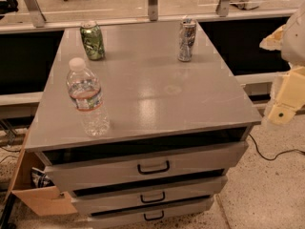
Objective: Move redbull can near green can
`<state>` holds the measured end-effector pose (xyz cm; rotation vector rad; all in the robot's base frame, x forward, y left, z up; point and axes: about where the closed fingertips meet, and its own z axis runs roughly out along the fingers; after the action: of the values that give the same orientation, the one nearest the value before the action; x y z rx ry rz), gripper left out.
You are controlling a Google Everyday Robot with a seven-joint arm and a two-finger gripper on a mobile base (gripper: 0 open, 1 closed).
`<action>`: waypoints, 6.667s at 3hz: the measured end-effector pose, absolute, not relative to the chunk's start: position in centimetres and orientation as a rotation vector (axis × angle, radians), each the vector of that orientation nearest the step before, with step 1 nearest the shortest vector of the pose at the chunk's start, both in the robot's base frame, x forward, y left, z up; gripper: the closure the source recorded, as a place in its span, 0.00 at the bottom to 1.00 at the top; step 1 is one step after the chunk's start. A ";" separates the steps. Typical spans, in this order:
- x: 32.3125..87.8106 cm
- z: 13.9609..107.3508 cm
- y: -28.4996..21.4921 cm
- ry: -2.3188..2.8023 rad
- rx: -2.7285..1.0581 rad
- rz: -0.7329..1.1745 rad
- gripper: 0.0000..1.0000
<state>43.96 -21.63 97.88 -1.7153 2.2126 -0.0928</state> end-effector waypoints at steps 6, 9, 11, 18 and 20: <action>75.8 93.4 -16.0 1.834 -1.239 0.303 0.00; 78.9 90.0 -13.0 1.812 -1.050 0.571 0.17; 79.3 91.0 -12.1 1.743 -1.038 0.592 0.64; 79.8 93.3 8.4 1.510 -1.159 0.855 1.00; 79.3 91.2 13.8 1.522 -1.181 0.958 0.84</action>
Offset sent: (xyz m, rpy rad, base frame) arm 0.1730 0.0013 -0.0184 0.2880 -0.2297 -0.0124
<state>79.31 13.82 91.15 -1.1809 1.5221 0.9580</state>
